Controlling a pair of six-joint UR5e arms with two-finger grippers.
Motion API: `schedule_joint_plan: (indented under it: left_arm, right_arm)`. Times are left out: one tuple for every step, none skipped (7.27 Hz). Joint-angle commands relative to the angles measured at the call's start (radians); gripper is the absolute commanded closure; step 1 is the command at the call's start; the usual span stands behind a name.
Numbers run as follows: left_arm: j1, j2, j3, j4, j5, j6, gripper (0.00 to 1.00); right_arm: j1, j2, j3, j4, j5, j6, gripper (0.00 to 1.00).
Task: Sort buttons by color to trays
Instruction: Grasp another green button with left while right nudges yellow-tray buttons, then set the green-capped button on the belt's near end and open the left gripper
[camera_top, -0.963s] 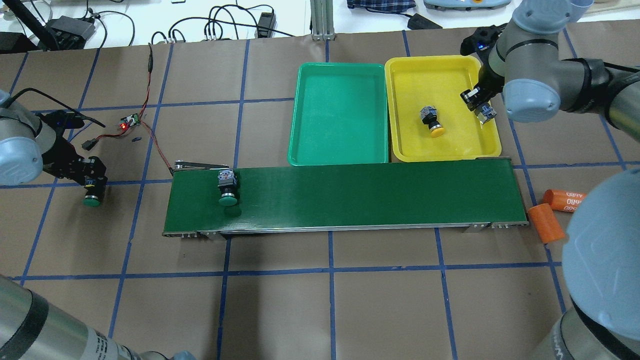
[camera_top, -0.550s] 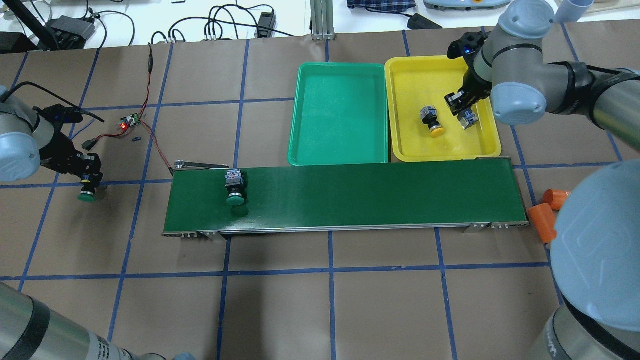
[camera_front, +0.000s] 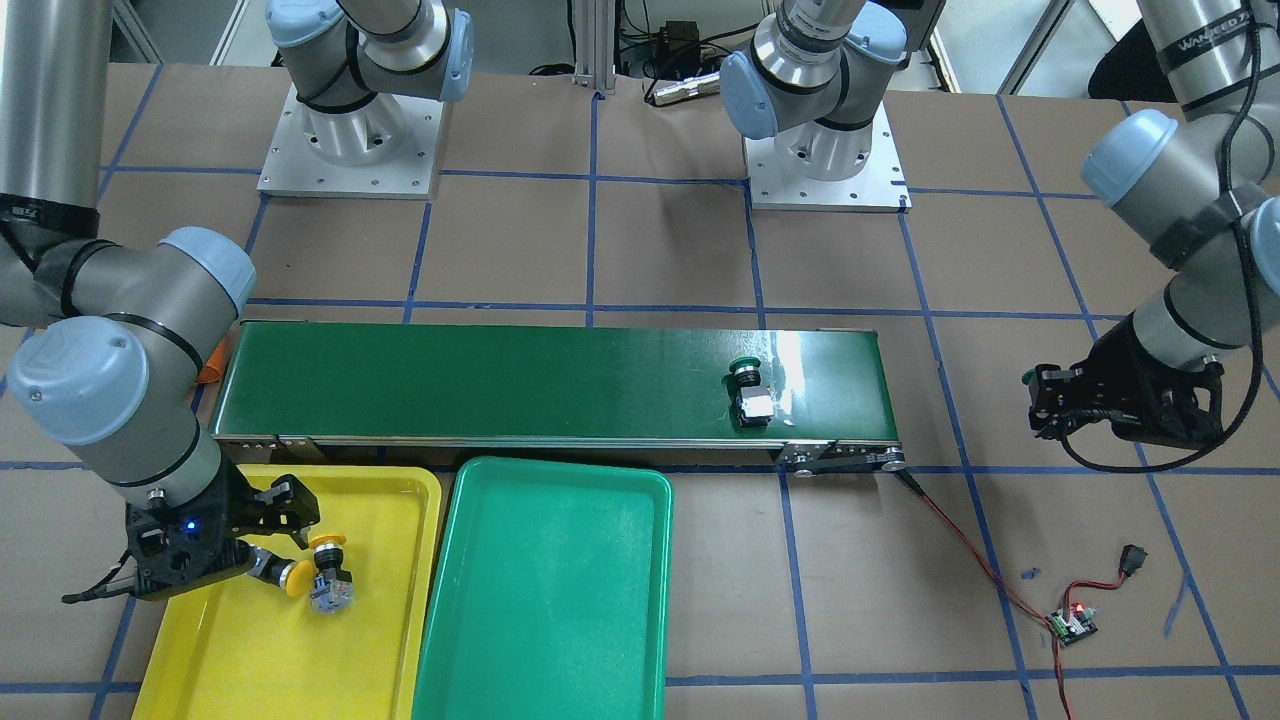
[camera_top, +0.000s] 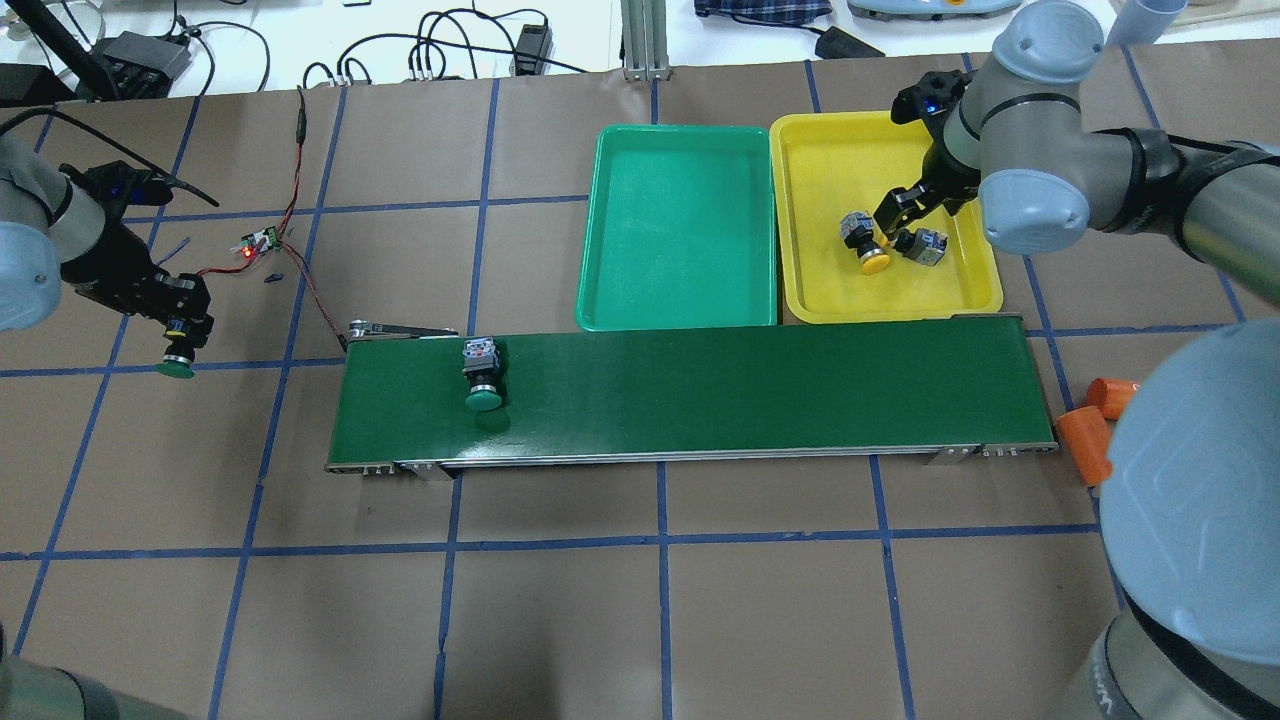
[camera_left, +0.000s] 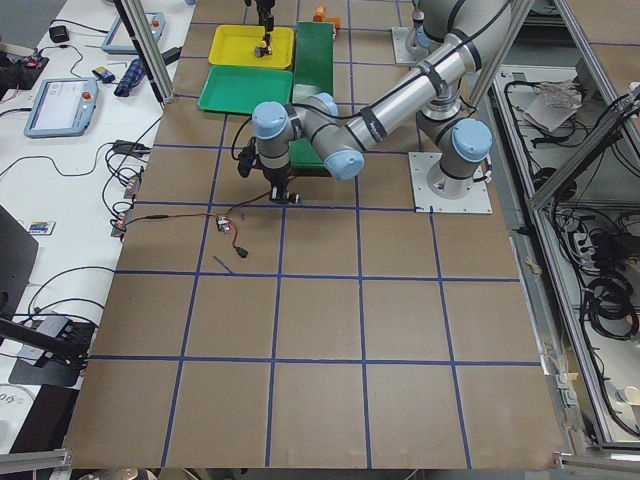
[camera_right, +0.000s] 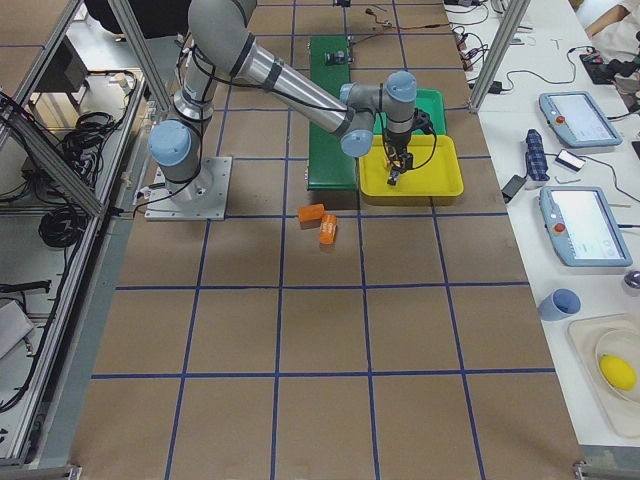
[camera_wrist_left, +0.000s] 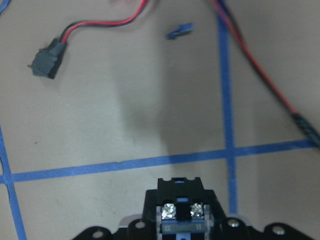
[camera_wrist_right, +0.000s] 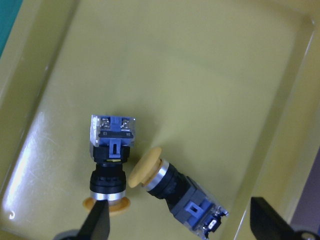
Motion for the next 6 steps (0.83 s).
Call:
schedule_joint_plan:
  left_arm:
    - [-0.095, 0.101, -0.027, -0.070, -0.038, -0.034, 1.00]
    - [-0.153, 0.107, -0.062, -0.057, -0.033, -0.086, 1.00]
    - [-0.202, 0.104, -0.085, -0.052, -0.033, -0.146, 1.00]
    - [-0.232, 0.095, -0.099, -0.043, -0.035, -0.183, 1.00]
    - [-0.250, 0.080, -0.120, -0.040, -0.036, -0.217, 1.00]
    - [-0.252, 0.074, -0.137, 0.000, -0.035, -0.211, 1.00]
  right_arm:
    - [-0.001, -0.111, -0.004, 0.091, -0.009, 0.002, 0.00]
    - [0.000, -0.184, 0.005, 0.154, -0.006, 0.002, 0.00]
    - [0.000, -0.240, 0.006, 0.191, -0.003, 0.002, 0.00]
    - [0.000, -0.322, 0.008, 0.255, -0.014, 0.000, 0.00]
    - [0.000, -0.410, 0.008, 0.367, -0.040, 0.000, 0.00]
    - [0.002, -0.455, 0.006, 0.404, -0.042, 0.000, 0.00]
